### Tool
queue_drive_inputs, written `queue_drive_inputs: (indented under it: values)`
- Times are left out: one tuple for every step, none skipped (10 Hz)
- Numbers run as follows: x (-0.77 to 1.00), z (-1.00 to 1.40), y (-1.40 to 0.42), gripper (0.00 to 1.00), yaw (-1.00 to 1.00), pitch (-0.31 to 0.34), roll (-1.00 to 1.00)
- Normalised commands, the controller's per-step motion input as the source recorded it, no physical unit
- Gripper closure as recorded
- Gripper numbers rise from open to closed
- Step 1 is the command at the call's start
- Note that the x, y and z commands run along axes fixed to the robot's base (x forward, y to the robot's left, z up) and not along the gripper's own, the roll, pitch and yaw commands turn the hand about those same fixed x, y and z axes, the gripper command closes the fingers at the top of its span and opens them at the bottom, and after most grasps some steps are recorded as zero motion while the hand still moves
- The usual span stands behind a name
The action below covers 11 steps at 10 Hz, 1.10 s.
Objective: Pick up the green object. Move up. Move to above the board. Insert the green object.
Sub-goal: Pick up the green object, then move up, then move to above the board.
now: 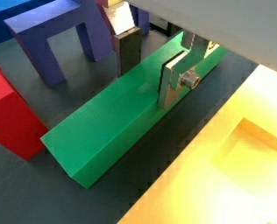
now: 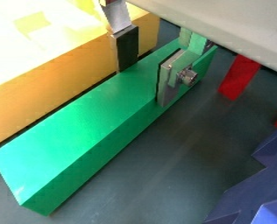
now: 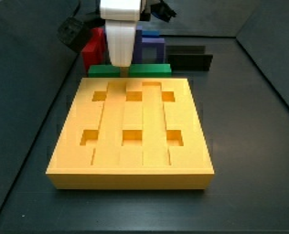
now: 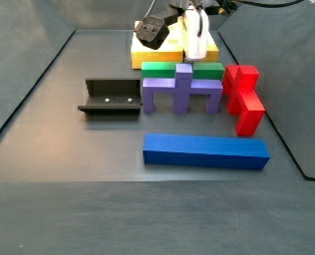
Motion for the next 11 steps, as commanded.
queue_drive_inputs:
  values:
    - [0.0, 0.0, 0.0, 1.0, 0.0, 0.0, 0.0]
    - [0.0, 0.0, 0.0, 1.0, 0.0, 0.0, 0.0]
    - [0.0, 0.0, 0.0, 1.0, 0.0, 0.0, 0.0]
    - [0.0, 0.83, 0.0, 1.0, 0.0, 0.0, 0.0]
    - [-0.06, 0.81, -0.06, 1.0, -0.01, 0.035, 0.0]
    - [-0.12, 0.6, -0.06, 1.0, 0.0, 0.059, -0.04]
    - [-0.08, 0.31, -0.02, 1.0, 0.0, 0.042, -0.08]
    - [0.0, 1.4, 0.0, 1.0, 0.0, 0.0, 0.0]
    - [-0.01, 1.4, 0.0, 1.0, -0.01, 0.032, 0.0]
    - [-0.04, 1.4, 0.0, 1.0, -0.01, 0.05, -0.05]
    - [-0.03, 1.4, 0.01, 1.0, -0.01, 0.033, -0.08]
